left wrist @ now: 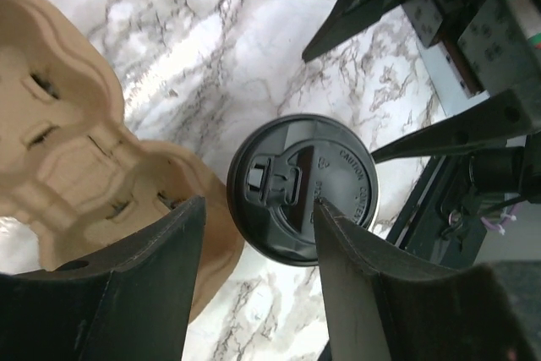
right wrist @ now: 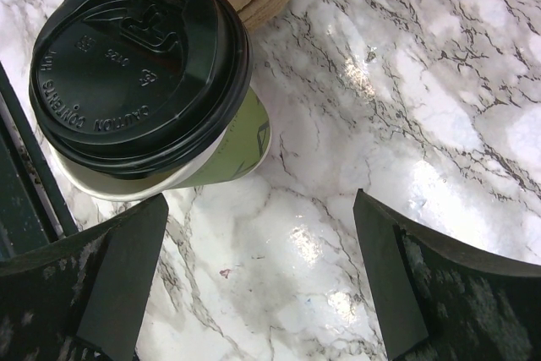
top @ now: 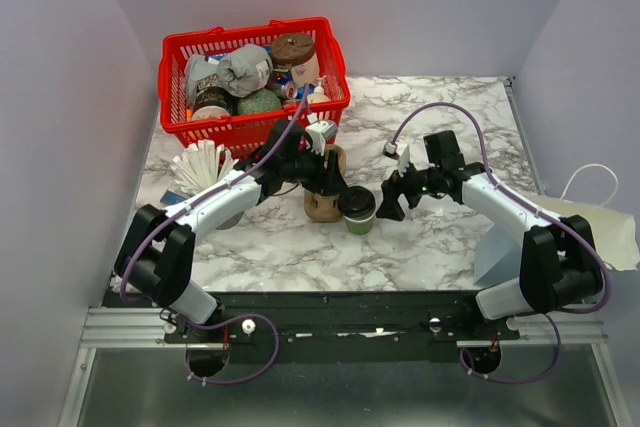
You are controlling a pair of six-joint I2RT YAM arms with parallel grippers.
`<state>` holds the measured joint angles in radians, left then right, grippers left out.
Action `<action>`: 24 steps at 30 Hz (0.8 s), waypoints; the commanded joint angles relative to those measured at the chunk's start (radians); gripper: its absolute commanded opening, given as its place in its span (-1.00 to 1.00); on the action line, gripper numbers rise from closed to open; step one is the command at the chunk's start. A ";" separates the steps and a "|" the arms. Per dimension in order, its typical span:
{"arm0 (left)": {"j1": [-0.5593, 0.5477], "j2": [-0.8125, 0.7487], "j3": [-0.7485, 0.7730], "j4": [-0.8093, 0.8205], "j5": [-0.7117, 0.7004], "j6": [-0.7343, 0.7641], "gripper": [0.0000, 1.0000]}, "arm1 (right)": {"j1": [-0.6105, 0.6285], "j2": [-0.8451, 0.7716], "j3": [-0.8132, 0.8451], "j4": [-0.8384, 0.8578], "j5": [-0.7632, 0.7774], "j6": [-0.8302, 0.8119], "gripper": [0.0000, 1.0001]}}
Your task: Pack the takeout coffee
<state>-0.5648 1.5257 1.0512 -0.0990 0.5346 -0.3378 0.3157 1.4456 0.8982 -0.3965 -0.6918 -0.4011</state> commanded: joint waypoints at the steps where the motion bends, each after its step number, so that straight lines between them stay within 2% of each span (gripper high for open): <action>1: -0.004 0.010 -0.039 0.034 0.048 -0.049 0.25 | 0.008 -0.001 0.004 0.016 0.017 -0.015 1.00; 19: -0.037 0.079 -0.023 0.117 0.090 -0.084 0.27 | 0.008 -0.004 -0.001 0.022 0.018 -0.013 1.00; 24: -0.040 0.067 -0.016 0.114 0.096 -0.084 0.22 | 0.008 -0.002 0.001 0.022 0.020 -0.010 1.00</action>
<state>-0.5980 1.5955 1.0115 -0.0174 0.5980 -0.4129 0.3157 1.4456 0.8982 -0.3965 -0.6907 -0.4015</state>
